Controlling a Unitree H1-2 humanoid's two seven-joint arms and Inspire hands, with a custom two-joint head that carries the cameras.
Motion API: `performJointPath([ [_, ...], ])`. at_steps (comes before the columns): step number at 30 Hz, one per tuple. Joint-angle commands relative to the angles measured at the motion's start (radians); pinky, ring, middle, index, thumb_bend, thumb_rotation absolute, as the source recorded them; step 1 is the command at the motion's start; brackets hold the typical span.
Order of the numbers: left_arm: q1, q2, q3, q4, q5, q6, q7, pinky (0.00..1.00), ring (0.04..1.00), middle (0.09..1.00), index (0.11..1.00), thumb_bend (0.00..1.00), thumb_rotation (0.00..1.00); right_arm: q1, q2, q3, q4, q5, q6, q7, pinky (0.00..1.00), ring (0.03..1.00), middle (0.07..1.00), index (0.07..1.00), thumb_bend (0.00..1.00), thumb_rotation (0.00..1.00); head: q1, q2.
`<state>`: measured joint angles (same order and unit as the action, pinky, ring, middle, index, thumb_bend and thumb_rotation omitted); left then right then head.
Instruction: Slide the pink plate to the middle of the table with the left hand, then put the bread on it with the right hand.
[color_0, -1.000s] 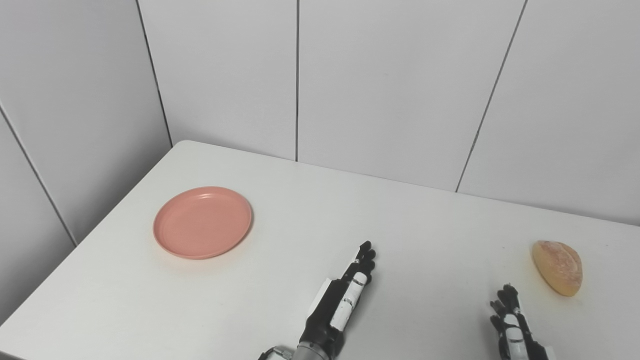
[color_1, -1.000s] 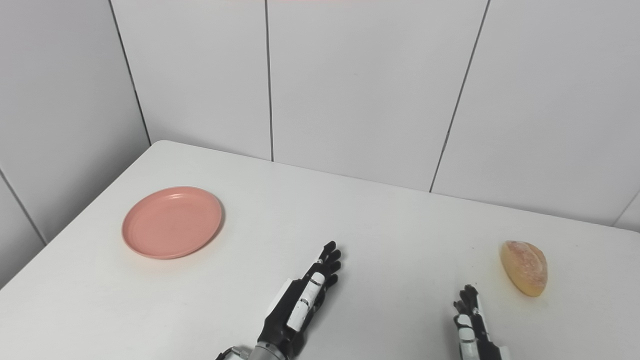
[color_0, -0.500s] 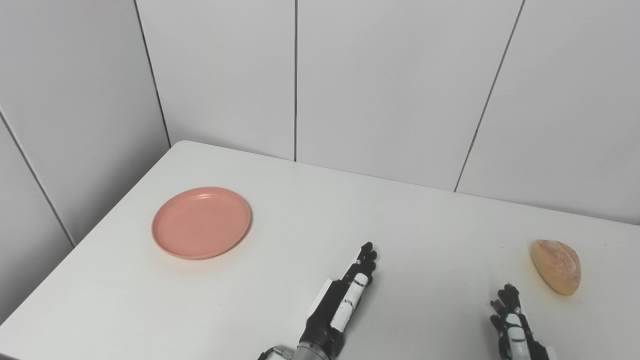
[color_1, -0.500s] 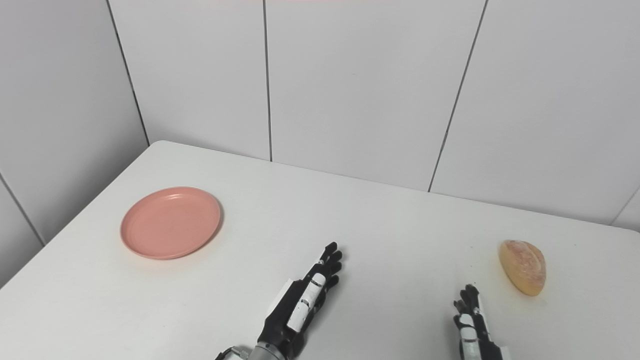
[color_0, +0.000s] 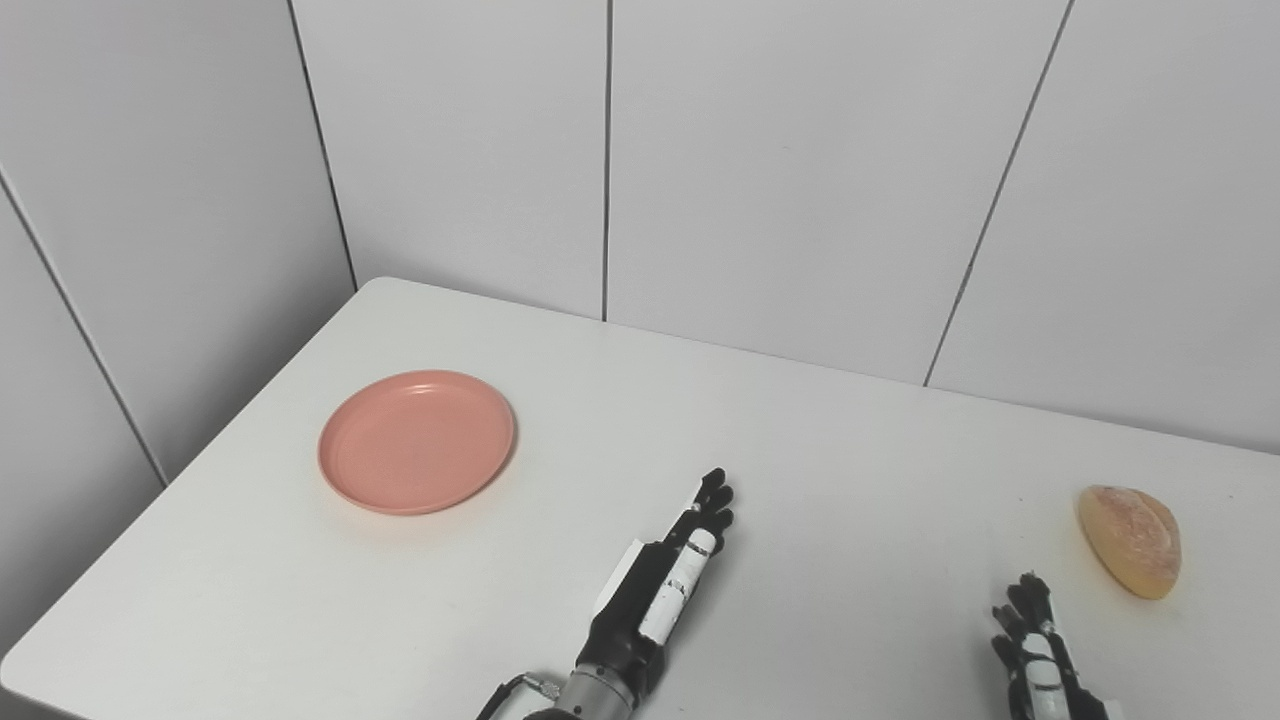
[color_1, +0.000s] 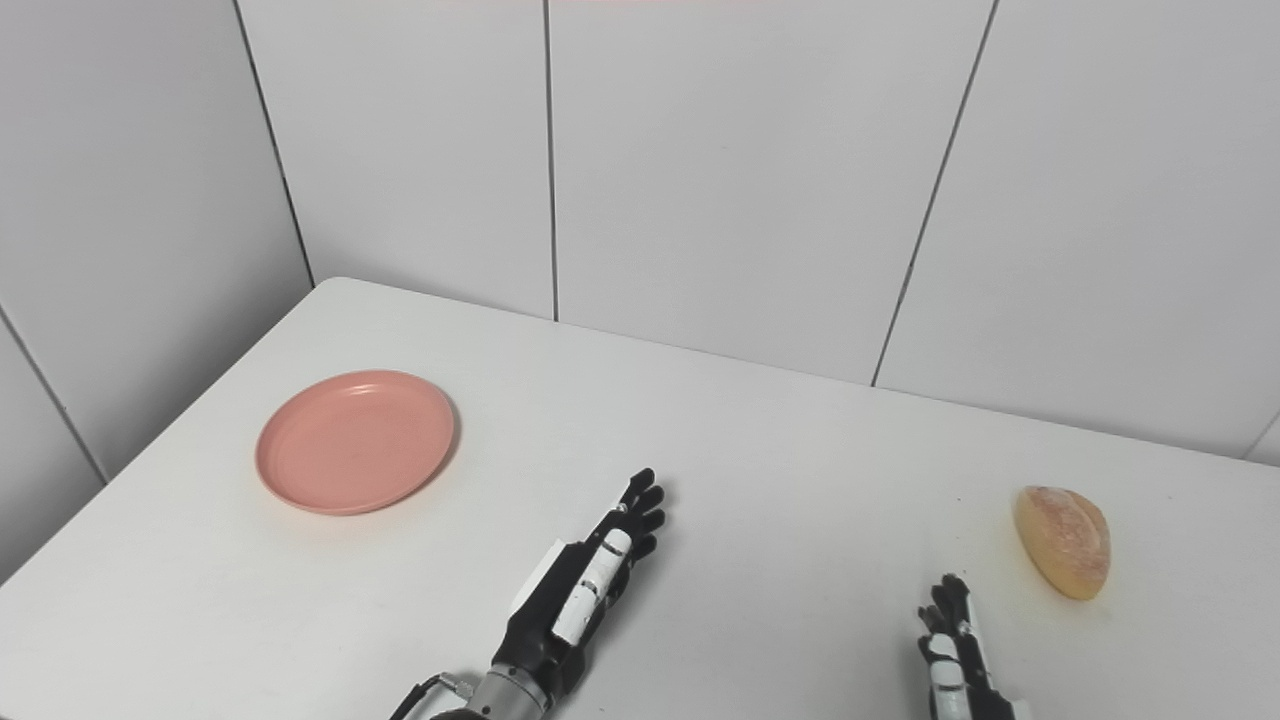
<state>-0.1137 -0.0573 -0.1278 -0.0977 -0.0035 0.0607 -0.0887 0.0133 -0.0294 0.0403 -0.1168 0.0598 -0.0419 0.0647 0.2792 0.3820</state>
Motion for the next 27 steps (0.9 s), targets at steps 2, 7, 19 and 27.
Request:
performJointPath([
  [2, -0.048, 0.002, 0.007, -0.057, 0.016, -0.001, 0.011, 0.94, 0.950, 0.974, 0.966, 0.42, 1.00, -0.014, 0.001, -0.005, -0.036, 0.011, -0.024, 0.006, 1.00, 1.000, 1.000, 1.000, 0.16, 1.00, 0.001, 0.001],
  [7, -0.082, 0.020, 0.030, -0.115, -0.001, 0.054, 0.005, 0.94, 0.943, 0.969, 0.963, 0.43, 1.00, -0.014, 0.001, -0.007, -0.035, 0.013, -0.021, 0.004, 1.00, 1.000, 1.000, 1.000, 0.16, 1.00, 0.010, 0.004],
  [19, -0.158, 0.062, 0.098, -0.219, -0.047, 0.147, -0.001, 0.94, 0.929, 0.952, 0.950, 0.43, 1.00, -0.015, -0.002, -0.008, -0.035, 0.012, -0.015, 0.004, 1.00, 1.000, 1.000, 1.000, 0.15, 1.00, 0.021, 0.006],
  [27, -0.222, 0.103, 0.156, -0.234, -0.089, 0.192, 0.006, 0.96, 0.944, 0.961, 0.953, 0.44, 1.00, -0.015, -0.001, -0.009, -0.037, 0.003, -0.015, -0.002, 1.00, 1.000, 1.000, 1.000, 0.14, 1.00, 0.026, 0.004],
])
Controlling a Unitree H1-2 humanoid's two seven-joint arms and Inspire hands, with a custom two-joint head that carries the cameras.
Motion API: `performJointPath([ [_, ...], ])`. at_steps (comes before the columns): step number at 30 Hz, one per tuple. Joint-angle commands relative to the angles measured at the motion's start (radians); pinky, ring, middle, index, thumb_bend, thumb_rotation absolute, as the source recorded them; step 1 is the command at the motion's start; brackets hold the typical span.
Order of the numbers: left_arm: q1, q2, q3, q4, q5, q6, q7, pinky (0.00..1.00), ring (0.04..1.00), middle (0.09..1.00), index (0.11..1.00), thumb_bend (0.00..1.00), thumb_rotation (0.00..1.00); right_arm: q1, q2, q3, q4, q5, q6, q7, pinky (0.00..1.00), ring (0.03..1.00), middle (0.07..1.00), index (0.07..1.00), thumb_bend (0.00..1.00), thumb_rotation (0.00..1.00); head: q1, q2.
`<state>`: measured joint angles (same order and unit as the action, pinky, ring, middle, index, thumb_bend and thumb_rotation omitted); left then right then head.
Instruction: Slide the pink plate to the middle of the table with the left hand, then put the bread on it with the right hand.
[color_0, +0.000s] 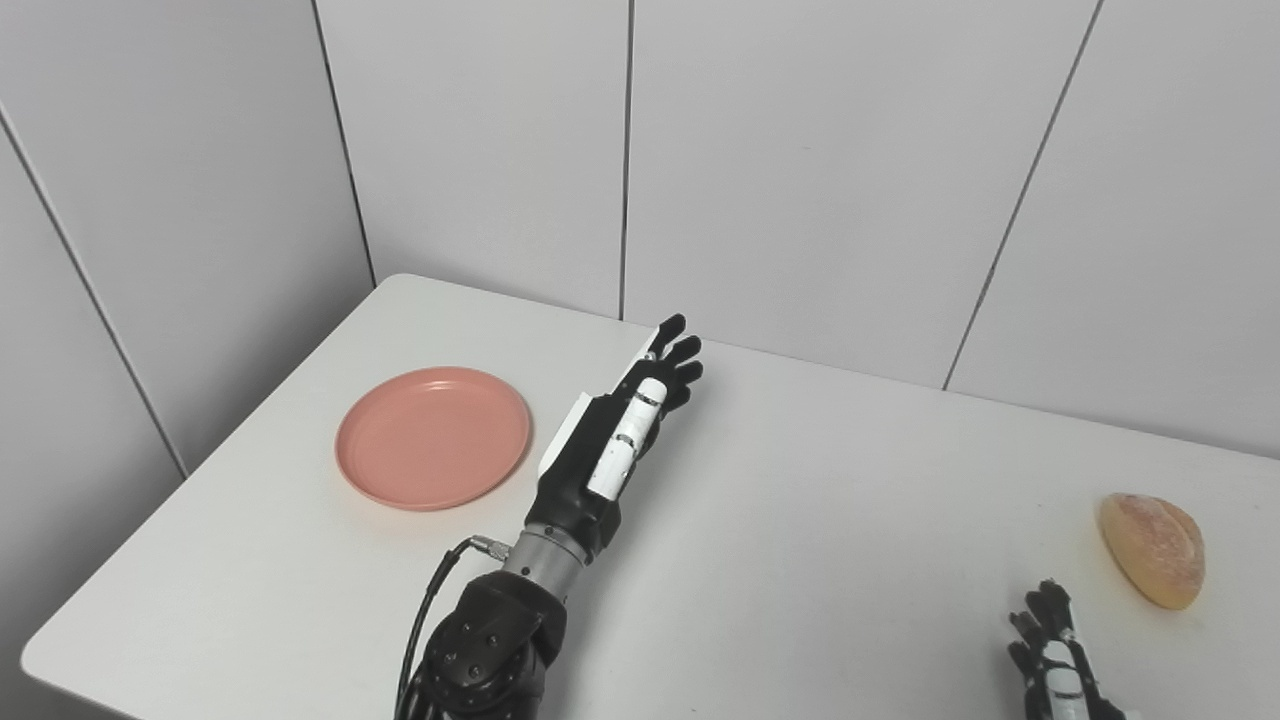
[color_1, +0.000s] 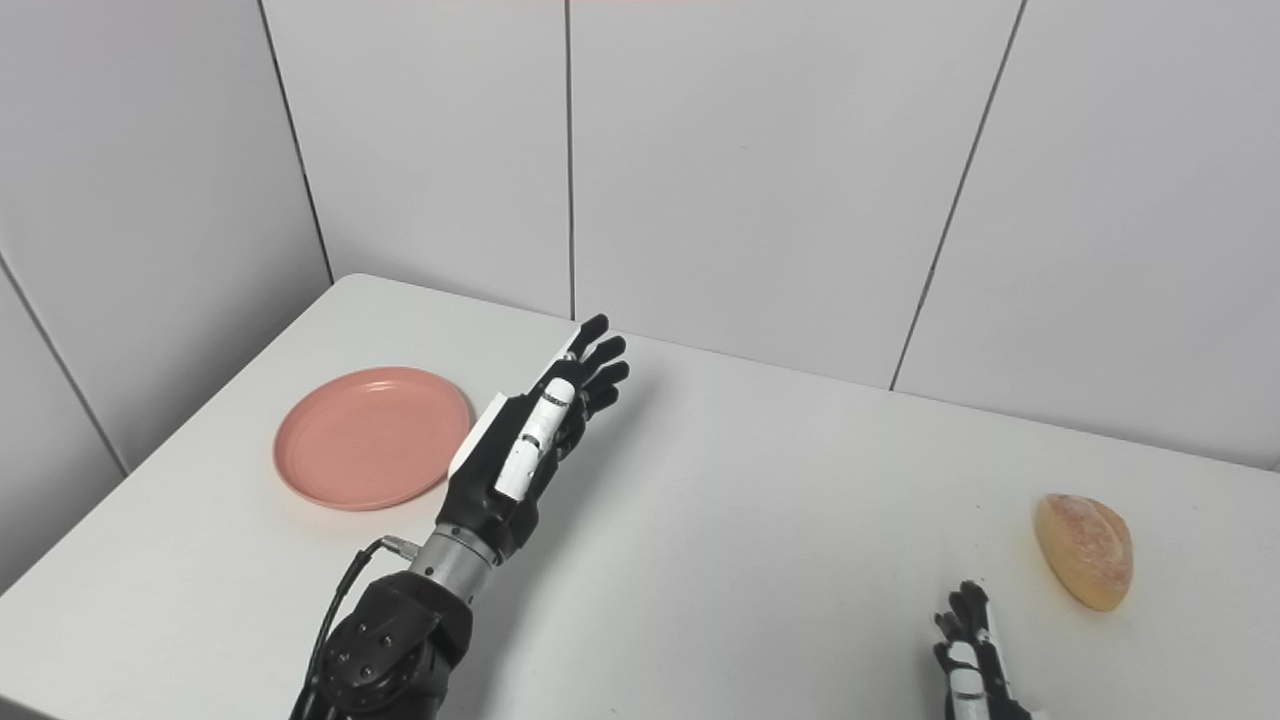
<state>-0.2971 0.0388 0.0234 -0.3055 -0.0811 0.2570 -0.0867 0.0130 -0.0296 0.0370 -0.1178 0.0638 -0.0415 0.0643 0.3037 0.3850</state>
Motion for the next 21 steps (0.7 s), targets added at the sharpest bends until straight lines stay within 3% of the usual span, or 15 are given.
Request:
performJointPath([
  [1, -0.049, 0.014, 0.015, -0.019, -0.015, -0.004, 0.006, 0.96, 0.944, 0.961, 0.952, 0.44, 1.00, -0.015, -0.002, -0.006, -0.038, -0.004, -0.012, -0.001, 1.00, 1.000, 1.000, 1.000, 0.14, 1.00, 0.003, 0.001],
  [10, -0.126, 0.068, 0.074, 0.060, -0.038, -0.015, 0.007, 0.95, 0.939, 0.947, 0.934, 0.44, 1.00, -0.015, -0.006, -0.010, -0.040, 0.004, -0.005, 0.003, 1.00, 1.000, 1.000, 1.000, 0.13, 1.00, 0.014, 0.004],
  [21, -0.207, 0.152, 0.131, 0.134, -0.028, -0.028, 0.028, 0.93, 0.935, 0.939, 0.924, 0.38, 1.00, -0.019, -0.014, -0.022, -0.035, 0.020, -0.007, 0.012, 1.00, 1.000, 1.000, 1.000, 0.15, 1.00, 0.034, 0.006],
])
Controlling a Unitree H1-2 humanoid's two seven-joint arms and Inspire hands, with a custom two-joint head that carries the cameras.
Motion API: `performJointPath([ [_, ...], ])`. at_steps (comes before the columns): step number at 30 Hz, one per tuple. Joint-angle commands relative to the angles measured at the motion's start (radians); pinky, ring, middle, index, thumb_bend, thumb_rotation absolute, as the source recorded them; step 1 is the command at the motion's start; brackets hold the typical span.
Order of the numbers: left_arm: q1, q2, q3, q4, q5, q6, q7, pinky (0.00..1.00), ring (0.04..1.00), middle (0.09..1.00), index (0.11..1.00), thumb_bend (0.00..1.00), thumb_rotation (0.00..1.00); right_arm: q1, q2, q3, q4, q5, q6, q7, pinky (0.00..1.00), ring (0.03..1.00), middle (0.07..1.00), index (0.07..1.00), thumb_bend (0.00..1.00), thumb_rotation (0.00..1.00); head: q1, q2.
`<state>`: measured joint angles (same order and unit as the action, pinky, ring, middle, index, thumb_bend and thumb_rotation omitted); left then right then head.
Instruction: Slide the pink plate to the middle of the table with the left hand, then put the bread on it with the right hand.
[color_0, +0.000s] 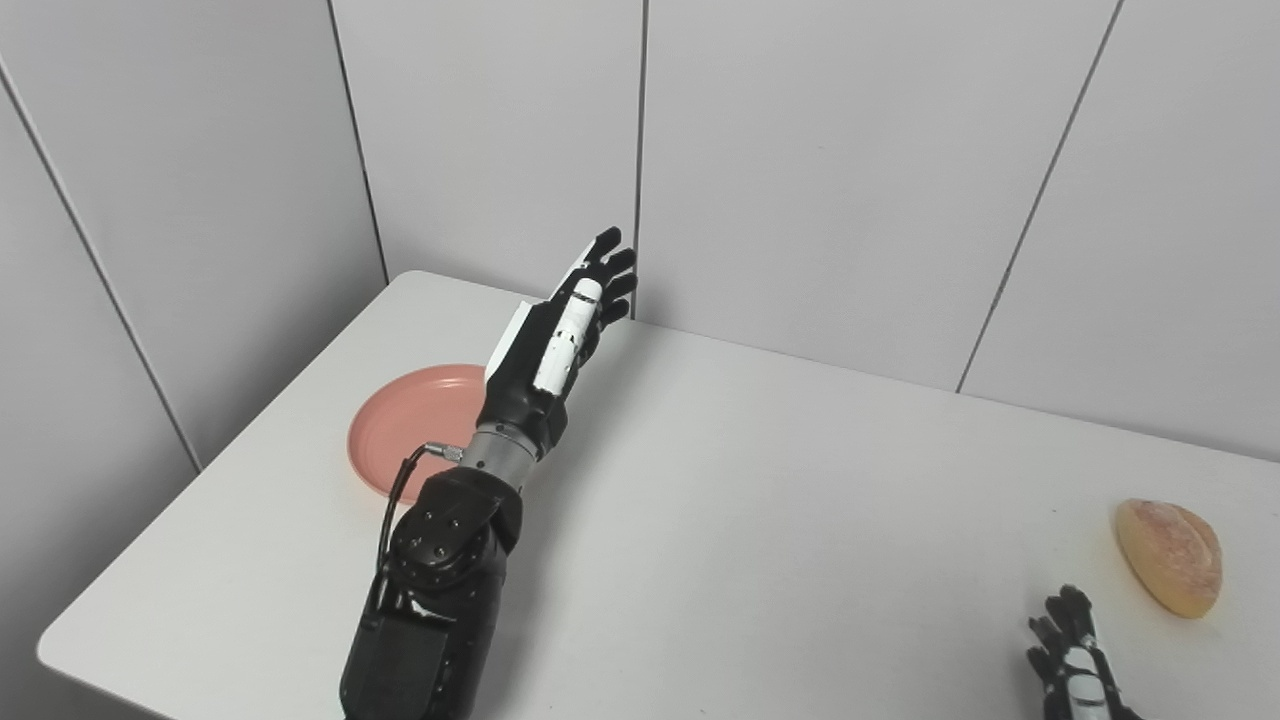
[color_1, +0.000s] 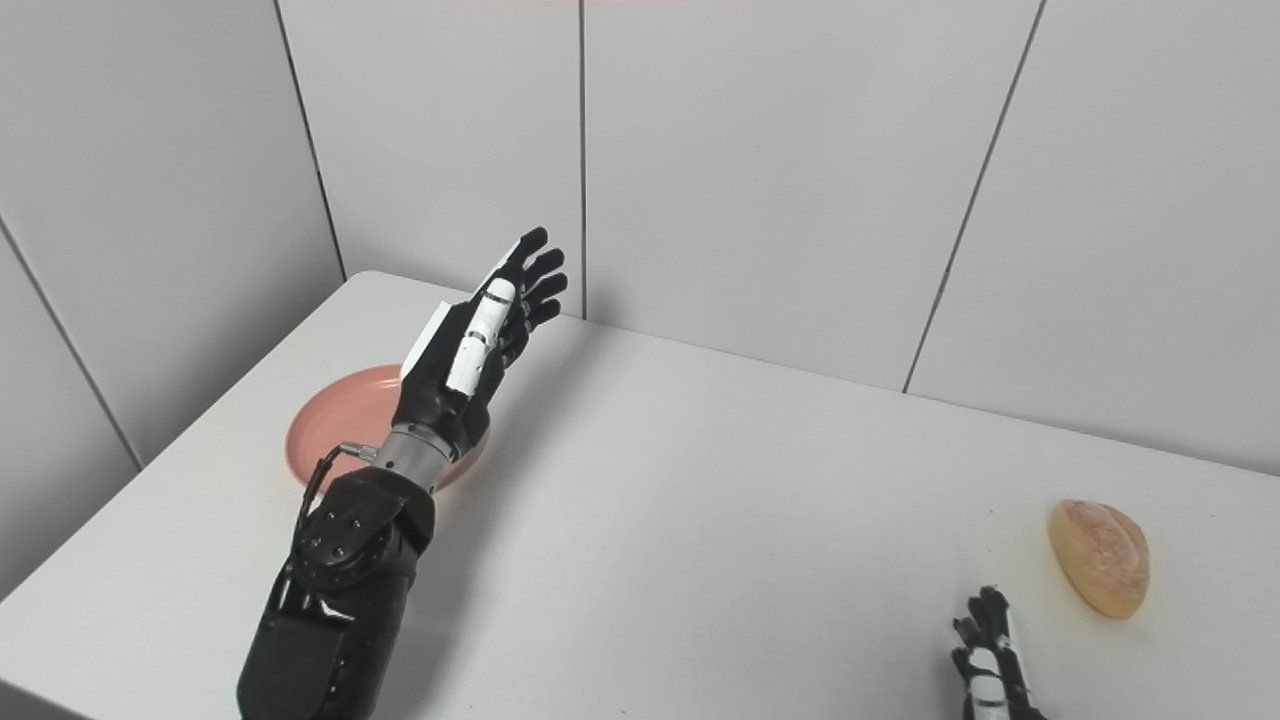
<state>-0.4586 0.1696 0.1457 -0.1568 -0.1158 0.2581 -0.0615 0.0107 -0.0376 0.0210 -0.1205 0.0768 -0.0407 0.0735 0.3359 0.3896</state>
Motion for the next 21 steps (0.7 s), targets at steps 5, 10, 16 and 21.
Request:
performJointPath([
  [5, -0.068, 0.068, 0.030, 0.022, -0.023, -0.025, -0.008, 0.93, 0.933, 0.940, 0.920, 0.37, 1.00, -0.016, -0.010, -0.009, -0.034, 0.013, -0.002, 0.008, 1.00, 1.000, 1.000, 1.000, 0.16, 1.00, 0.013, 0.003],
  [10, -0.087, 0.088, 0.067, 0.048, -0.068, 0.003, 0.002, 0.93, 0.938, 0.937, 0.915, 0.37, 1.00, -0.019, -0.013, -0.010, -0.023, 0.023, -0.011, 0.016, 1.00, 1.000, 1.000, 1.000, 0.15, 1.00, 0.018, -0.001],
  [16, -0.099, 0.101, 0.116, 0.078, -0.084, 0.024, 0.033, 0.92, 0.927, 0.925, 0.904, 0.37, 1.00, -0.021, -0.012, -0.013, -0.013, 0.021, -0.024, 0.013, 1.00, 1.000, 1.000, 1.000, 0.14, 1.00, 0.023, -0.015],
  [21, -0.096, 0.129, 0.147, 0.116, -0.105, -0.002, 0.025, 0.90, 0.918, 0.918, 0.897, 0.37, 1.00, -0.023, -0.012, -0.017, -0.012, 0.036, -0.001, 0.016, 1.00, 1.000, 1.000, 1.000, 0.16, 1.00, 0.026, -0.022],
])
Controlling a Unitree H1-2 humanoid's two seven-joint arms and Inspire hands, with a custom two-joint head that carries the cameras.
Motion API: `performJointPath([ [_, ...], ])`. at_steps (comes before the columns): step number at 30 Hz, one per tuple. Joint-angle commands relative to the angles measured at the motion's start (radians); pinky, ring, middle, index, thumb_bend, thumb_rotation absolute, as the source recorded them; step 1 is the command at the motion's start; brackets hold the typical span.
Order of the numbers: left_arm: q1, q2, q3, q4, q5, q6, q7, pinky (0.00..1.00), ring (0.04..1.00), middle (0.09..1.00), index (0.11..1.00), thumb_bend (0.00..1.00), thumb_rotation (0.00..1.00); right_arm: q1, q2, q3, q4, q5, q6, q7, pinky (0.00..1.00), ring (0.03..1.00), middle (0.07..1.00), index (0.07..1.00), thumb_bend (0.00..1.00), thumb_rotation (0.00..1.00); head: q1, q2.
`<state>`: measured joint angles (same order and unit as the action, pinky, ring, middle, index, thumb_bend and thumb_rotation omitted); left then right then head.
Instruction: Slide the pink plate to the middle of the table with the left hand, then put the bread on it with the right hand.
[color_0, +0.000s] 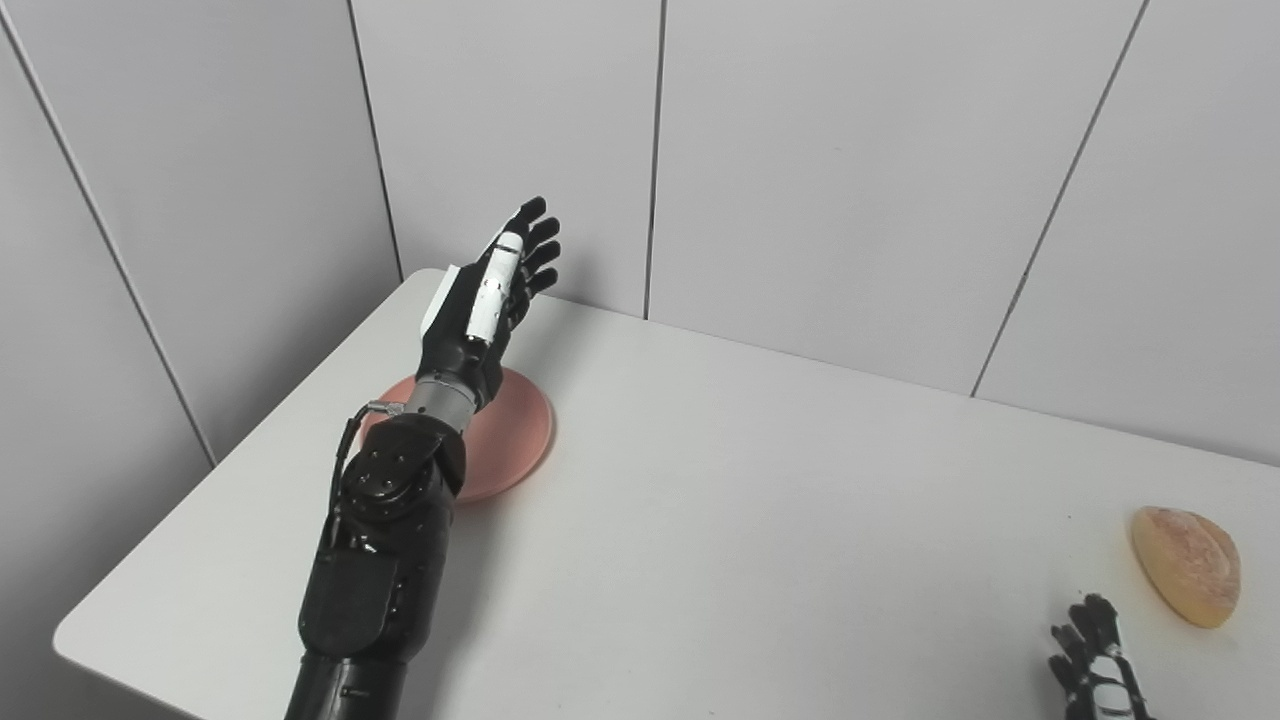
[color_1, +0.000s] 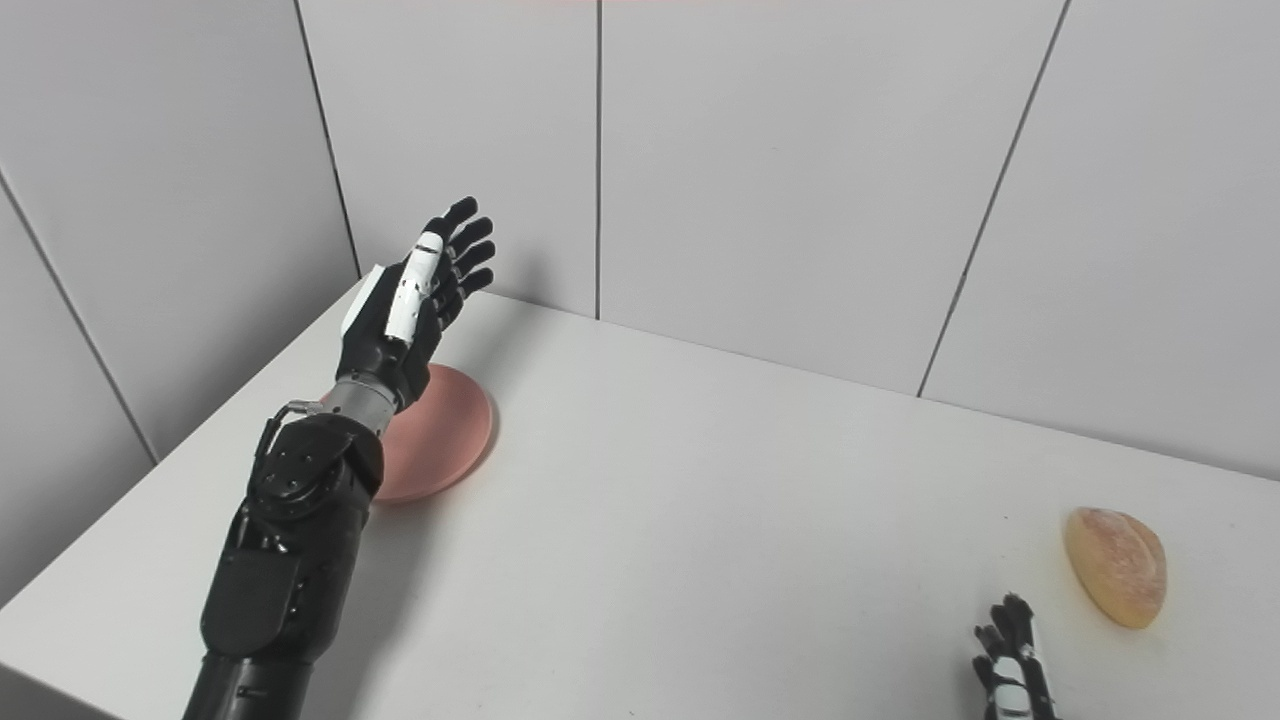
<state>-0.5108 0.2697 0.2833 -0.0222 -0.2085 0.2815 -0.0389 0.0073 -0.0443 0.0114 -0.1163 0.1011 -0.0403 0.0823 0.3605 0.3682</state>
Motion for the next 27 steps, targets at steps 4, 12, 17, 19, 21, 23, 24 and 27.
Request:
performJointPath([
  [4, -0.044, 0.045, 0.047, 0.018, -0.033, -0.035, 0.006, 0.89, 0.896, 0.899, 0.880, 0.37, 1.00, -0.018, -0.007, -0.008, -0.018, 0.010, 0.004, 0.005, 1.00, 1.000, 1.000, 1.000, 0.15, 1.00, 0.010, -0.004],
  [12, -0.031, 0.089, 0.097, 0.074, -0.050, -0.068, 0.003, 0.88, 0.866, 0.863, 0.848, 0.37, 1.00, -0.019, -0.019, -0.014, -0.005, 0.031, -0.002, 0.022, 1.00, 1.000, 1.000, 1.000, 0.13, 1.00, 0.038, -0.012],
  [17, -0.023, 0.117, 0.116, 0.123, -0.045, -0.101, 0.012, 0.88, 0.881, 0.878, 0.853, 0.38, 1.00, -0.021, -0.017, -0.015, 0.000, 0.030, 0.003, 0.022, 1.00, 1.000, 1.000, 1.000, 0.15, 1.00, 0.040, -0.020],
  [19, -0.020, 0.124, 0.128, 0.139, -0.057, -0.108, 0.011, 0.88, 0.888, 0.880, 0.854, 0.38, 1.00, -0.021, -0.016, -0.014, -0.001, 0.031, 0.003, 0.023, 1.00, 1.000, 1.000, 1.000, 0.15, 1.00, 0.039, -0.019],
  [21, -0.017, 0.133, 0.140, 0.156, -0.071, -0.116, 0.005, 0.88, 0.892, 0.886, 0.861, 0.37, 1.00, -0.020, -0.014, -0.014, -0.002, 0.032, 0.003, 0.022, 1.00, 1.000, 1.000, 1.000, 0.15, 1.00, 0.037, -0.019],
  [23, -0.015, 0.140, 0.148, 0.172, -0.079, -0.123, 0.003, 0.88, 0.890, 0.886, 0.858, 0.37, 1.00, -0.019, -0.013, -0.012, -0.006, 0.032, 0.004, 0.022, 1.00, 1.000, 1.000, 1.000, 0.15, 1.00, 0.034, -0.019],
  [24, -0.015, 0.143, 0.151, 0.178, -0.081, -0.125, 0.004, 0.88, 0.887, 0.883, 0.855, 0.36, 1.00, -0.018, -0.013, -0.012, -0.009, 0.032, 0.005, 0.022, 1.00, 1.000, 1.000, 1.000, 0.15, 1.00, 0.034, -0.019],
  [27, -0.014, 0.150, 0.158, 0.196, -0.089, -0.129, 0.008, 0.88, 0.882, 0.877, 0.850, 0.36, 1.00, -0.019, -0.013, -0.011, -0.008, 0.033, 0.000, 0.025, 1.00, 1.000, 1.000, 1.000, 0.15, 1.00, 0.040, -0.018],
])
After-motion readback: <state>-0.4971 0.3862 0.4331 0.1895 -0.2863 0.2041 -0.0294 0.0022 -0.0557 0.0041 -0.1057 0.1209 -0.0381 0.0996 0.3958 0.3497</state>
